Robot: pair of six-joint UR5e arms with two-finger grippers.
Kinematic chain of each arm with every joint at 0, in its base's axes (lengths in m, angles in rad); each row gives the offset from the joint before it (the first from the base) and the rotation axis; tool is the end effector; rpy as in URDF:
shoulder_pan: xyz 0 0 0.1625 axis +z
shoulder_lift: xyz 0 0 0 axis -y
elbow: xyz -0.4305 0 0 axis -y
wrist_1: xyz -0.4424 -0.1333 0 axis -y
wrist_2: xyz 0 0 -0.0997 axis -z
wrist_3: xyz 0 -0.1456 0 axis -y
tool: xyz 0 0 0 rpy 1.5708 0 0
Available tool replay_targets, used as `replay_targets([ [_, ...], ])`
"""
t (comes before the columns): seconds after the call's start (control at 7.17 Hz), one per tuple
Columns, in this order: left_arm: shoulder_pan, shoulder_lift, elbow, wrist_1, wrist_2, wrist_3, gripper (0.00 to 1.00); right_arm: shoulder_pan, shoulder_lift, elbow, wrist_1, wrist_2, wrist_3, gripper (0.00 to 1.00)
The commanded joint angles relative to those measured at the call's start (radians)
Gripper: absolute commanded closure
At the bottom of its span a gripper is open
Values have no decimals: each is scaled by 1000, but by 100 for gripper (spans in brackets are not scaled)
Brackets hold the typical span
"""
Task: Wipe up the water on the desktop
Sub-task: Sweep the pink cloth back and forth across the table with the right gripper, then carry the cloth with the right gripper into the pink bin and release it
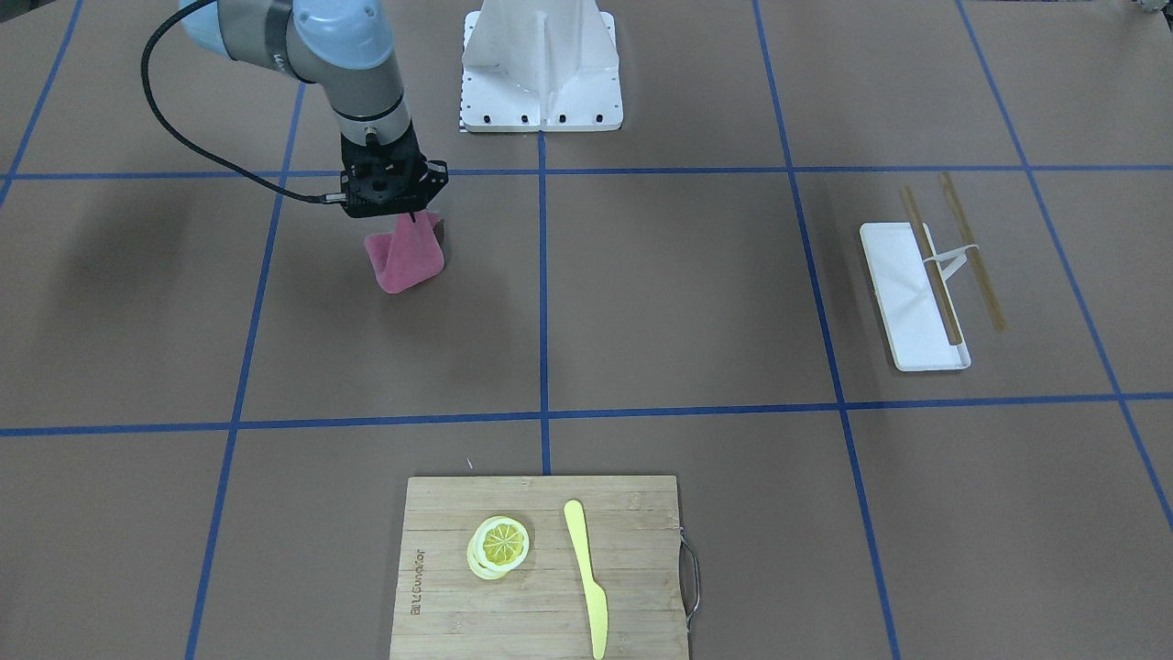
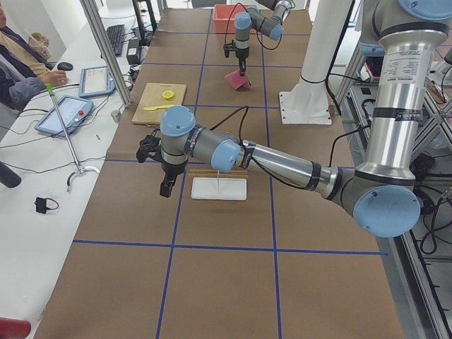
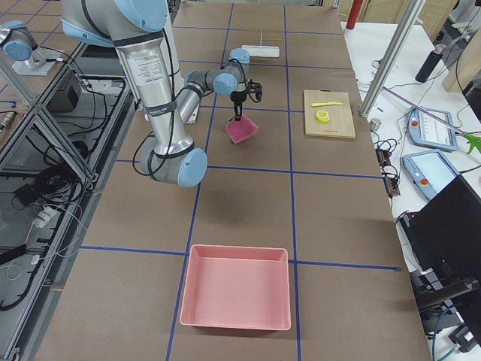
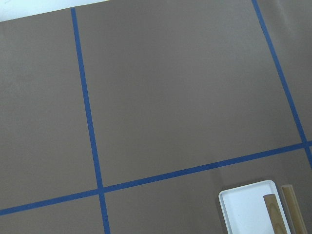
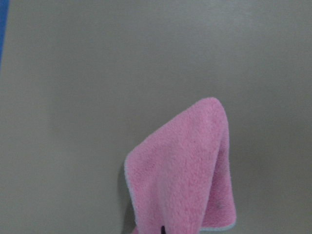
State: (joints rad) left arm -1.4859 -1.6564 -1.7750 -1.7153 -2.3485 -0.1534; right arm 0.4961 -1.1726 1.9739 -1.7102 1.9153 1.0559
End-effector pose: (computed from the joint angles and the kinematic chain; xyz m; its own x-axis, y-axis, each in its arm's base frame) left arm 0.0194 -0.5954 0.5172 0.6886 0.2123 -0.6933 0.0286 0.9475 0.3186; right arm -0.5207 -0.3775 0.2884 0.7345 -0.1295 0.6661 0.1106 0.9913 0.0708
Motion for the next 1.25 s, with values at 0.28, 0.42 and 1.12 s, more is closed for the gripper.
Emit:
replay_targets([
  [0.28,-1,0,2,0,0,0,2,146,-354,199,0,11,-277,100],
  [0.42,-1,1,0,0,0,0,2,223,-417,227,-3,46,-362,100],
  [1.12,-1,15,-6,0,-2,0,2,913,-619,142,-128,231,-1173,100],
])
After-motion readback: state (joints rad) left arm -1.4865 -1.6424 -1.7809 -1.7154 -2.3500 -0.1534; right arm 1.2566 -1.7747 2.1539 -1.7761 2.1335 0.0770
